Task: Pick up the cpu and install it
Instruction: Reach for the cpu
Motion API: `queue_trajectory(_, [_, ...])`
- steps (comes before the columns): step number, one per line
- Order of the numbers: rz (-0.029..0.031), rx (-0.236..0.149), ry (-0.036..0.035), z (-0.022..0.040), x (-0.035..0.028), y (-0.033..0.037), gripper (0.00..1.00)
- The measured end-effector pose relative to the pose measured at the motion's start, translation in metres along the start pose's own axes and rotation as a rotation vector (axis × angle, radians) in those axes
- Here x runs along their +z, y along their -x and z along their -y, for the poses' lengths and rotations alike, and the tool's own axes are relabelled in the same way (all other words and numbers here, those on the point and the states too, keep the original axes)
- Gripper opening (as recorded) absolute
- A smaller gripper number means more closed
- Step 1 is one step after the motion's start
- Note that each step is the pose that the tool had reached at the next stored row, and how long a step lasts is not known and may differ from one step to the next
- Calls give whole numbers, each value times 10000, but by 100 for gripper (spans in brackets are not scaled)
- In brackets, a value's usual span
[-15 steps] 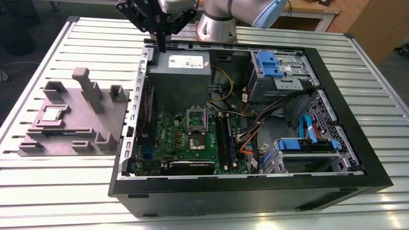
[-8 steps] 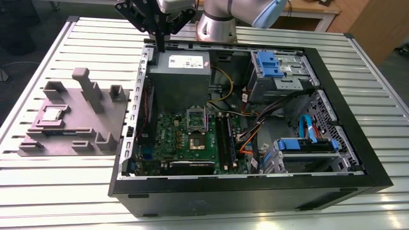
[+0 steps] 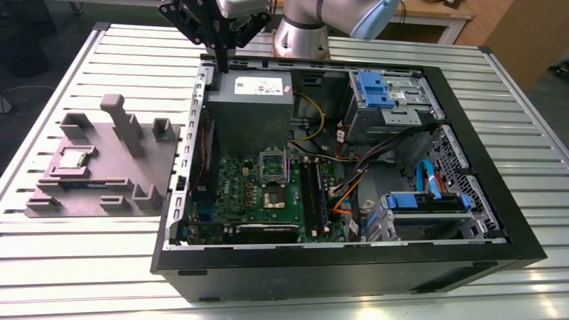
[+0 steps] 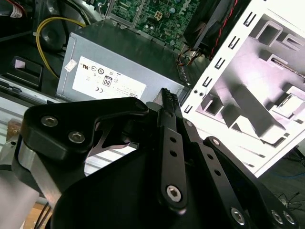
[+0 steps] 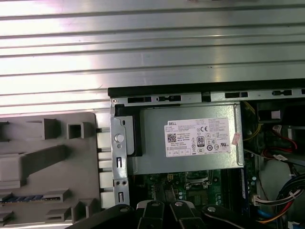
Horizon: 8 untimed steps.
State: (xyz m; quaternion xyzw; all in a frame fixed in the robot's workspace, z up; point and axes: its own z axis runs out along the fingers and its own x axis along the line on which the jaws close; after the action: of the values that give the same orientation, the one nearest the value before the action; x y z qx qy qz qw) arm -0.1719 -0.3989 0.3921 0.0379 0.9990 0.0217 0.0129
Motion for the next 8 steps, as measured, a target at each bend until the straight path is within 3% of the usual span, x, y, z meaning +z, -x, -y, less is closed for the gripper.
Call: queue_trajectory(8, [0, -1, 0, 1, 0, -20, 10])
